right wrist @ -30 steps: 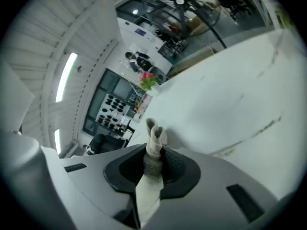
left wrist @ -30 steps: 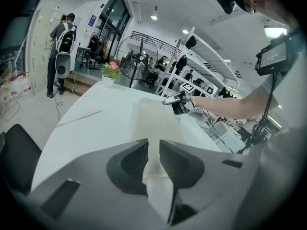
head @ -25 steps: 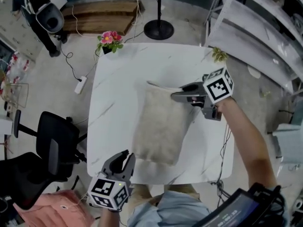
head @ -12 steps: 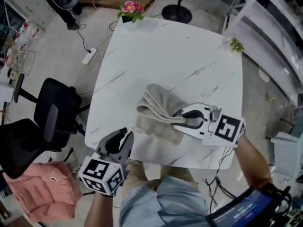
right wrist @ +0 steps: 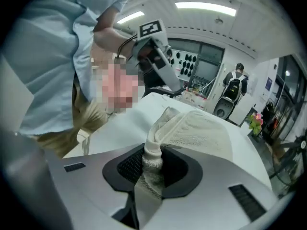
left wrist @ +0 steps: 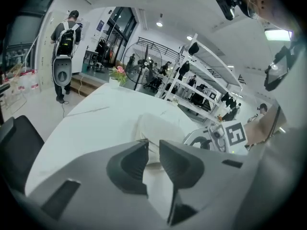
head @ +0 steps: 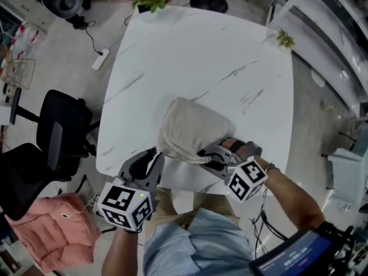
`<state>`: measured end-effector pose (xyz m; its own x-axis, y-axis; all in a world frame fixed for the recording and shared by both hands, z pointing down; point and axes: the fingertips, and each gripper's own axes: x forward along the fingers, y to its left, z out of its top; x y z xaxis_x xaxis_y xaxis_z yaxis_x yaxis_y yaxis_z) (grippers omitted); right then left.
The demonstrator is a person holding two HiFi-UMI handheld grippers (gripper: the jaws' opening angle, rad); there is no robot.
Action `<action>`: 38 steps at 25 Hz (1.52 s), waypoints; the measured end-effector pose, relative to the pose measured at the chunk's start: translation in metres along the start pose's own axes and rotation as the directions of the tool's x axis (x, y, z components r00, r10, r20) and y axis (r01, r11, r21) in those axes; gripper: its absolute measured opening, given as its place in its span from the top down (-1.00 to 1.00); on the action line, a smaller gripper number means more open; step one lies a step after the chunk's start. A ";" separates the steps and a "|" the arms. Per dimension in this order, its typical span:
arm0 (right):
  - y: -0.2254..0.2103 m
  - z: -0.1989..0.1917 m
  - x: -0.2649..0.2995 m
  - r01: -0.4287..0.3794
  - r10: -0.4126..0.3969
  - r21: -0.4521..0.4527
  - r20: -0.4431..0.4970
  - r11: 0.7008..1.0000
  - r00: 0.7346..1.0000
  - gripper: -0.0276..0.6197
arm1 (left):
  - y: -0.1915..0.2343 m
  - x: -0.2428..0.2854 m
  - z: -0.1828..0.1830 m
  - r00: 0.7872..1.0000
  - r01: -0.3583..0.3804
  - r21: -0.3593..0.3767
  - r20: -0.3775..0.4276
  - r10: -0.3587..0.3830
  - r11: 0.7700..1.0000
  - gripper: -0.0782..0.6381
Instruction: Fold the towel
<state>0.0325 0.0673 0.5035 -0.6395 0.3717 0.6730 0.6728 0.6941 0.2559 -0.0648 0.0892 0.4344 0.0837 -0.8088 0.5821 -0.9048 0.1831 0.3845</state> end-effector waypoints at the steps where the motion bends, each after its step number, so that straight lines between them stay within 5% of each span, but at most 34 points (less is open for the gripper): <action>1: 0.004 -0.002 0.002 0.012 -0.012 -0.028 -0.008 1.000 1.000 0.61 | -0.005 0.005 0.001 1.000 0.020 0.009 -0.005 -0.020 1.000 0.58; 5: 0.019 0.007 -0.002 -0.005 0.005 0.003 -0.020 1.000 1.000 0.25 | -0.019 0.017 0.010 0.994 0.110 0.074 -0.020 -0.109 0.991 0.58; 9: 0.010 0.041 -0.038 0.031 -0.059 0.288 0.090 0.957 0.994 0.15 | -0.028 0.023 0.032 0.979 0.205 0.188 -0.044 -0.200 0.961 0.58; 11: -0.017 0.051 -0.060 0.127 -0.205 0.448 0.132 0.885 0.970 0.32 | -0.033 0.028 0.045 0.968 0.249 0.246 -0.054 -0.244 0.937 0.58; 14: -0.054 0.051 -0.075 0.260 -0.413 0.662 0.083 0.703 0.907 0.57 | -0.036 0.044 0.046 0.952 0.306 0.324 -0.107 -0.287 0.895 0.59; 16: -0.057 0.042 -0.068 0.283 -0.451 0.748 0.024 0.601 0.892 0.59 | -0.034 0.058 0.030 0.945 0.326 0.361 -0.166 -0.283 0.874 0.59; 21: -0.009 0.003 -0.018 0.365 -0.403 0.794 -0.167 0.487 0.900 0.65 | -0.014 0.069 -0.030 0.932 0.329 0.447 -0.293 -0.211 0.832 0.59; 25: 0.003 -0.015 0.007 0.434 -0.399 0.780 -0.258 0.452 0.880 0.65 | -0.008 0.075 -0.046 0.934 0.326 0.505 -0.302 -0.190 0.799 0.59; 28: 0.002 -0.020 0.011 0.465 -0.417 0.775 -0.287 0.428 0.862 0.66 | -0.008 0.079 -0.048 0.937 0.322 0.500 -0.292 -0.194 0.804 0.59; 31: 0.001 -0.021 0.008 0.461 -0.449 0.806 -0.278 0.373 0.849 0.66 | -0.010 0.081 -0.047 0.936 0.328 0.507 -0.291 -0.200 0.797 0.59; 33: 0.002 -0.012 0.000 0.417 -0.473 0.849 -0.237 0.324 0.849 0.51 | -0.009 0.070 -0.042 0.935 0.330 0.507 -0.289 -0.204 0.796 0.59; 34: 0.003 -0.003 -0.008 0.396 -0.494 0.868 -0.213 0.301 0.843 0.27 | -0.008 0.059 -0.038 0.938 0.328 0.501 -0.277 -0.210 0.801 0.58; 36: -0.001 0.020 -0.034 0.385 -0.567 0.884 -0.180 0.265 0.804 0.18 | -0.010 0.031 -0.019 0.947 0.315 0.498 -0.220 -0.234 0.808 0.58; 38: -0.014 0.046 -0.071 0.413 -0.666 0.880 -0.165 0.233 0.728 0.18 | -0.020 0.004 0.014 0.954 0.297 0.499 -0.118 -0.275 0.814 0.58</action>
<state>0.0511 0.0595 0.4203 -0.8519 -0.2933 0.4339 -0.4346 0.8581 -0.2734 -0.0520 0.0747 0.4186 0.3780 -0.7560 0.5343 -0.9203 -0.3698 0.1278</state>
